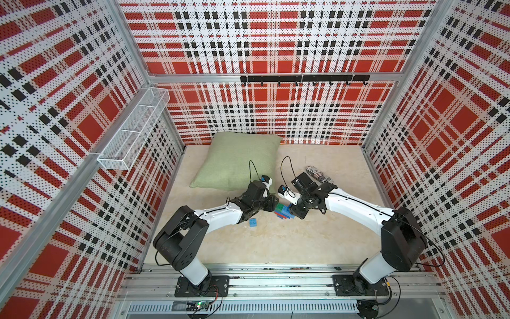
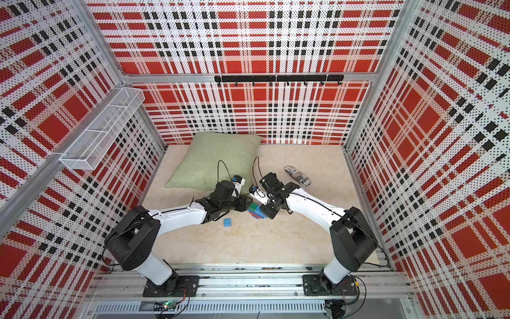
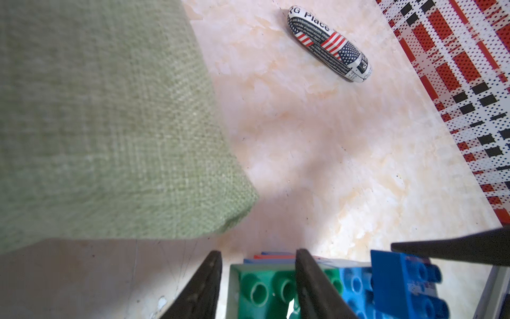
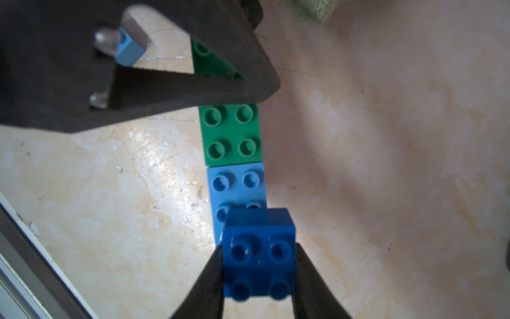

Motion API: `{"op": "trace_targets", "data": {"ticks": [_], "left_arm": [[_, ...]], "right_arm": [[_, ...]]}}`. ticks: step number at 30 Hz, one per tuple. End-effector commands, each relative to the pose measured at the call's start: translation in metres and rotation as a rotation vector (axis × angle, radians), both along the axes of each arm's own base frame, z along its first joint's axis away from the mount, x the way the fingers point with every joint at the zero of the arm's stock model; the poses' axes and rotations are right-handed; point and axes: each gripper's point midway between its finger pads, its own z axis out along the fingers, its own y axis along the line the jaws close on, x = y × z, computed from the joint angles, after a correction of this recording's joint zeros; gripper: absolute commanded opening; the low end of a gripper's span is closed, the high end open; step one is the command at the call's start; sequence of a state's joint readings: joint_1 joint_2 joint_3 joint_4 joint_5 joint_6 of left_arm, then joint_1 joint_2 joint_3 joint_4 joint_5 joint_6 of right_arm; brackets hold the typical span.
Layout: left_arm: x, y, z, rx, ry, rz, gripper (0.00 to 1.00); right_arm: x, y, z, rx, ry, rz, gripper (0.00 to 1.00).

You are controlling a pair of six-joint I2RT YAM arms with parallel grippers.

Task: Assemble a heart with lego
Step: Assemble the lego brick with the lego brick.

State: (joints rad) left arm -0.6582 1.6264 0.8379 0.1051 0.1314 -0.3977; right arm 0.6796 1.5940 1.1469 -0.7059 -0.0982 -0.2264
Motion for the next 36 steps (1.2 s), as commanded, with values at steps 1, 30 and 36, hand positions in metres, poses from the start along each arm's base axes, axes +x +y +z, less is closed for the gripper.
{"op": "trace_targets", "data": {"ticks": [1, 30, 36], "left_arm": [[0.002, -0.007, 0.002, 0.001, -0.02, -0.024, 0.49], [0.0, -0.007, 0.002, 0.012, -0.018, -0.019, 0.49], [0.001, -0.009, 0.004, 0.009, -0.023, -0.022, 0.49]], "right_arm": [[-0.007, 0.01, 0.007, 0.057, 0.014, 0.015, 0.39], [0.007, 0.011, 0.023, 0.07, -0.07, -0.064, 0.61], [0.004, 0.015, 0.029, 0.117, -0.069, -0.061, 0.55]]}}
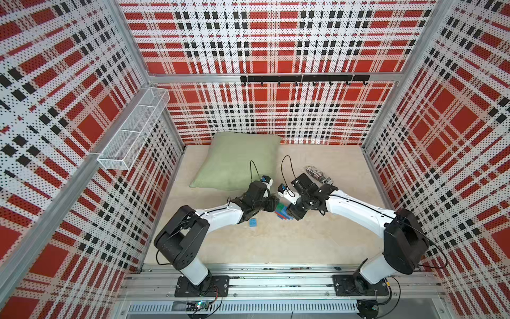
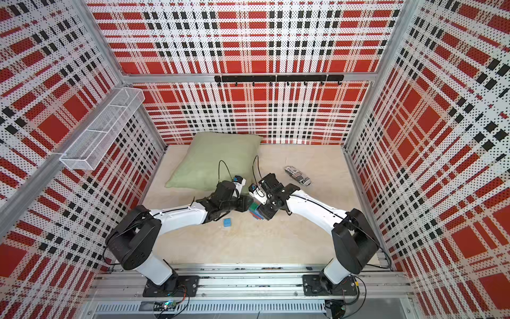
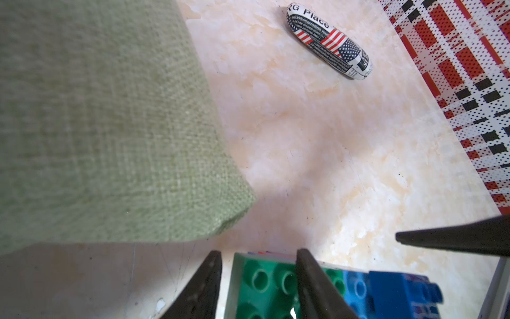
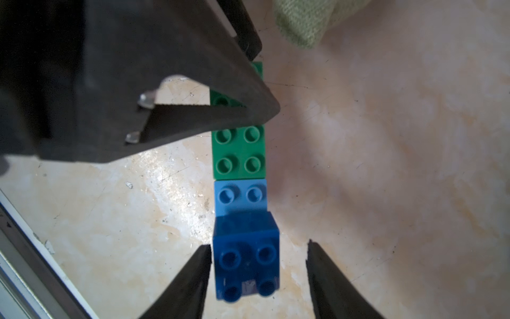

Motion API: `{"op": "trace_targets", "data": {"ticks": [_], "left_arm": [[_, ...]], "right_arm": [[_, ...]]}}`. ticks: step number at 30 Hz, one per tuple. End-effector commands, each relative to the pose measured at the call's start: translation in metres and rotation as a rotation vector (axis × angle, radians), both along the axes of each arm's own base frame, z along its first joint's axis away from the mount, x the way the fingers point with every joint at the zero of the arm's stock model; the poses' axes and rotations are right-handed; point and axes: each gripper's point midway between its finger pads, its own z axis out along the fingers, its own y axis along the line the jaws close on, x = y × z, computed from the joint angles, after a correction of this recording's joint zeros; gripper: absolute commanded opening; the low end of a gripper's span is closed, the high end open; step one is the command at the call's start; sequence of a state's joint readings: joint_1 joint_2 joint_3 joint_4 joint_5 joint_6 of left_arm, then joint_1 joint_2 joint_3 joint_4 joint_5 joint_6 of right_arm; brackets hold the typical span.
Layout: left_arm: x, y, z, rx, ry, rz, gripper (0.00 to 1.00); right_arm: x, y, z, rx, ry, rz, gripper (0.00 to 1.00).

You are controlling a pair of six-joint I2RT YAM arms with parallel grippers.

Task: Assemble a heart with lego
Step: Assemble the lego brick with the lego brick.

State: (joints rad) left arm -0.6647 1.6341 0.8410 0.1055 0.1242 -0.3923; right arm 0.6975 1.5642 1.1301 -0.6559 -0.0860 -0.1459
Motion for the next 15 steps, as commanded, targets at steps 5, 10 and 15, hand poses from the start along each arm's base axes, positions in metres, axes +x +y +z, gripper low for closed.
{"op": "trace_targets", "data": {"ticks": [5, 10, 15], "left_arm": [[0.001, -0.006, 0.005, 0.003, -0.02, -0.016, 0.49], [0.0, -0.006, 0.005, 0.003, -0.02, -0.015, 0.49], [0.0, -0.005, 0.005, 0.006, -0.019, -0.014, 0.49]], "right_arm": [[-0.001, 0.013, 0.017, 0.082, -0.016, 0.011, 0.5], [0.0, 0.009, 0.005, 0.066, 0.014, -0.002, 0.49], [0.001, 0.004, 0.003, 0.064, 0.018, -0.02, 0.48]]}}
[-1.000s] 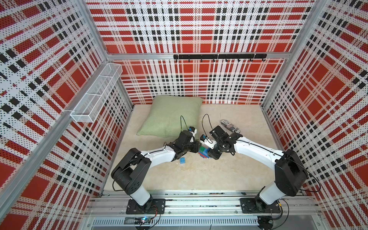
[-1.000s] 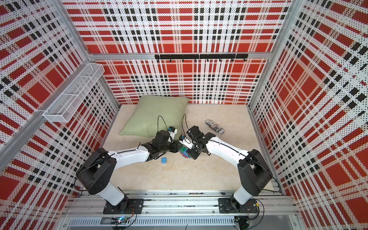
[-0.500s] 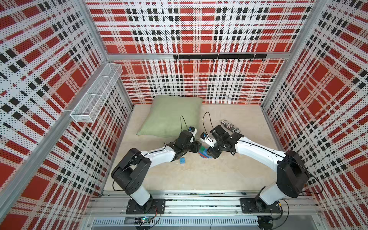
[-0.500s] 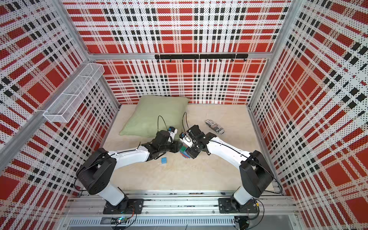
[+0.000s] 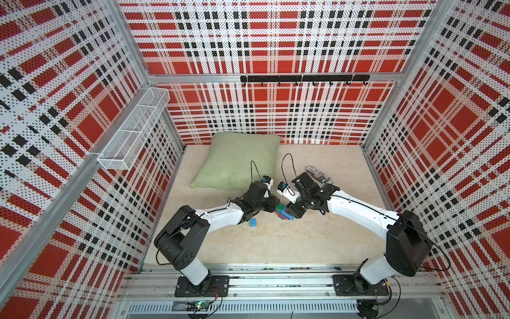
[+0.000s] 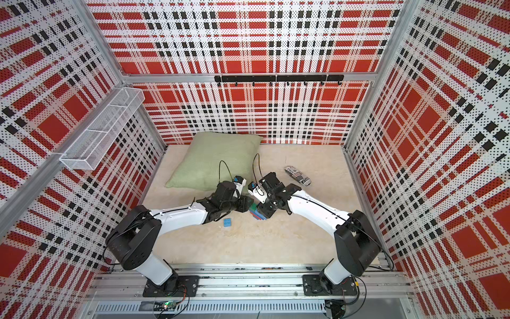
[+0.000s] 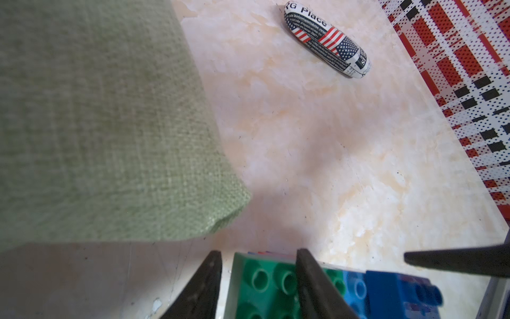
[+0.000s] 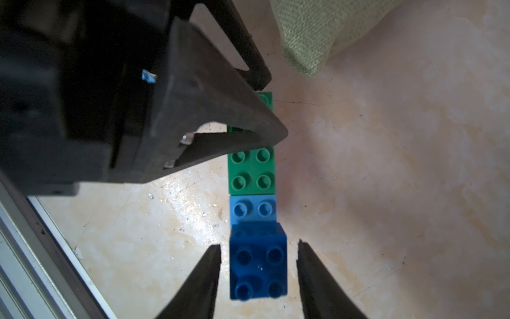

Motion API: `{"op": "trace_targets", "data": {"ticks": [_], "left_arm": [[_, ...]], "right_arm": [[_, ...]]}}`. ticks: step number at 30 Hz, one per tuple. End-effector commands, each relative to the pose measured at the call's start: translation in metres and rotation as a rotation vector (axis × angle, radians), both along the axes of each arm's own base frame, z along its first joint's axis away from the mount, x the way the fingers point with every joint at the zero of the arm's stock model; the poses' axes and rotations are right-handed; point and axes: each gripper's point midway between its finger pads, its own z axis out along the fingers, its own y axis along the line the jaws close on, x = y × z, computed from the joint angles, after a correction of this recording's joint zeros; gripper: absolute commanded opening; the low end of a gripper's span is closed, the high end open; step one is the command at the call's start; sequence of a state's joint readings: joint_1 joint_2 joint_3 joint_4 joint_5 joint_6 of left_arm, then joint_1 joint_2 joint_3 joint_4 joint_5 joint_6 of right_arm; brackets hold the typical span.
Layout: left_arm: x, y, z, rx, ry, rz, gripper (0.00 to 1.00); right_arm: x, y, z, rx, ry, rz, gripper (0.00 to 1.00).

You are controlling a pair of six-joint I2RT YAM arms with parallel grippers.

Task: Assemble a heart with lego
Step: Assemble the lego brick with the lego brick.

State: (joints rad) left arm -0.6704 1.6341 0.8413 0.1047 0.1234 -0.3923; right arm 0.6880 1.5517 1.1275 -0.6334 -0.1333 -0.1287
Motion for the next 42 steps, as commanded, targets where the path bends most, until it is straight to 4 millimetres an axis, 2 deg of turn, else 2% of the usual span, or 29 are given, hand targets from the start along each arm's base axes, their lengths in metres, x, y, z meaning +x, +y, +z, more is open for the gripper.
{"op": "trace_targets", "data": {"ticks": [1, 6, 13, 27, 35, 42], "left_arm": [[0.002, -0.004, 0.007, 0.004, -0.023, -0.007, 0.49], [0.002, -0.004, 0.007, 0.004, -0.025, -0.008, 0.49], [0.001, -0.003, 0.005, 0.008, -0.02, -0.008, 0.49], [0.001, -0.002, 0.006, 0.009, -0.02, 0.001, 0.49], [-0.001, -0.002, 0.005, 0.01, -0.016, 0.001, 0.49], [0.0, 0.0, 0.006, 0.016, -0.022, 0.008, 0.49]], "right_arm": [[0.001, -0.003, -0.004, 0.007, 0.007, -0.02, 0.49], [0.002, -0.006, -0.01, -0.014, 0.021, -0.026, 0.48], [-0.001, -0.002, -0.009, 0.006, 0.04, -0.01, 0.36], [-0.009, -0.009, -0.011, -0.045, 0.044, -0.045, 0.35], [-0.016, 0.0, -0.01, -0.013, 0.052, -0.025, 0.35], [-0.016, -0.009, -0.02, -0.076, 0.066, -0.041, 0.35]]}}
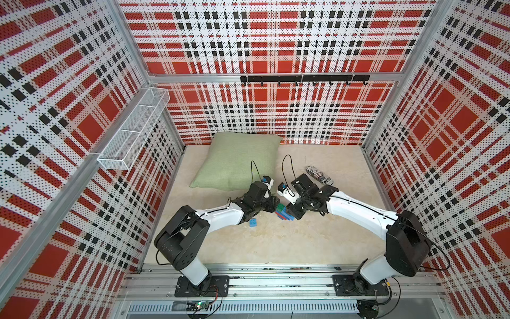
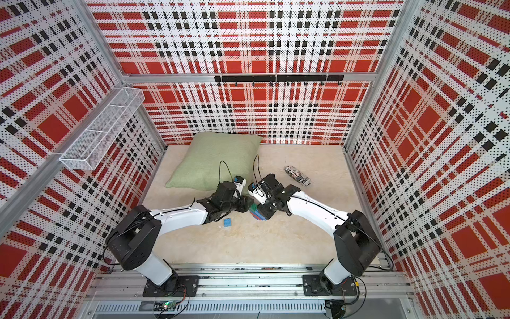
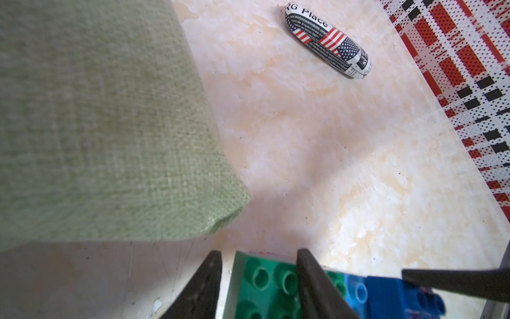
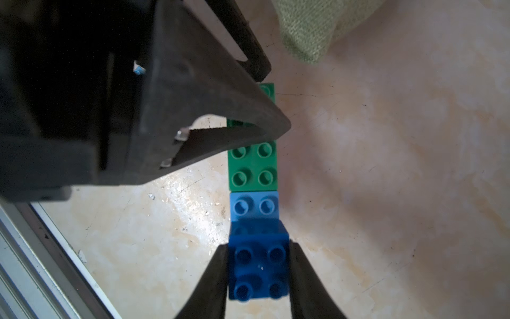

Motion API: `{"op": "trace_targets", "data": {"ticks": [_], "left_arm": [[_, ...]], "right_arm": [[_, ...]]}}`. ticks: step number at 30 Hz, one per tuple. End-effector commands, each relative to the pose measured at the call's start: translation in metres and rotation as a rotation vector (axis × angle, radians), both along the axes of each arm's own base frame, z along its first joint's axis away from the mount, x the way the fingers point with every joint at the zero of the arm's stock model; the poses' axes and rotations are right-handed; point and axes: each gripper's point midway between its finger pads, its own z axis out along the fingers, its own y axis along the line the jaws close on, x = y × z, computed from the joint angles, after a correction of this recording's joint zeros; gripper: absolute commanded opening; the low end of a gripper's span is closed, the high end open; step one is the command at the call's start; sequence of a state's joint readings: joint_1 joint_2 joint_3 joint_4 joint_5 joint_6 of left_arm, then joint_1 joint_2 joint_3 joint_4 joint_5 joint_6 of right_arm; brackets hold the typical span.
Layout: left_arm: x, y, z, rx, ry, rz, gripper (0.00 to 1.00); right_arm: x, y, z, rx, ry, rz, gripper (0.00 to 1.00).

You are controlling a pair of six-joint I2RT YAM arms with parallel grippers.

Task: Assemble a heart with lego
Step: Assemble the lego brick with the lego brick.

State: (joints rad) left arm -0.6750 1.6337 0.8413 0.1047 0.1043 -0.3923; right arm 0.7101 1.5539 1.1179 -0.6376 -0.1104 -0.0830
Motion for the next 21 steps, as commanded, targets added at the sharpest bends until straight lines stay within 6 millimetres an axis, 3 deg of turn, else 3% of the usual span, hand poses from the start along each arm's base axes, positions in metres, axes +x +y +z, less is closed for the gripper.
{"op": "trace_targets", "data": {"ticks": [1, 13, 21], "left_arm": [[-0.001, 0.0, 0.006, 0.007, -0.014, -0.001, 0.49], [-0.006, 0.003, 0.013, -0.017, -0.022, 0.008, 0.49], [-0.004, 0.006, -0.009, 0.002, 0.022, 0.015, 0.49]], "right_arm": [[-0.011, -0.01, -0.014, -0.06, 0.048, -0.013, 0.35], [-0.013, -0.016, -0.027, -0.134, 0.048, -0.052, 0.34], [-0.014, 0.002, -0.02, -0.051, 0.031, -0.049, 0.34]]}}
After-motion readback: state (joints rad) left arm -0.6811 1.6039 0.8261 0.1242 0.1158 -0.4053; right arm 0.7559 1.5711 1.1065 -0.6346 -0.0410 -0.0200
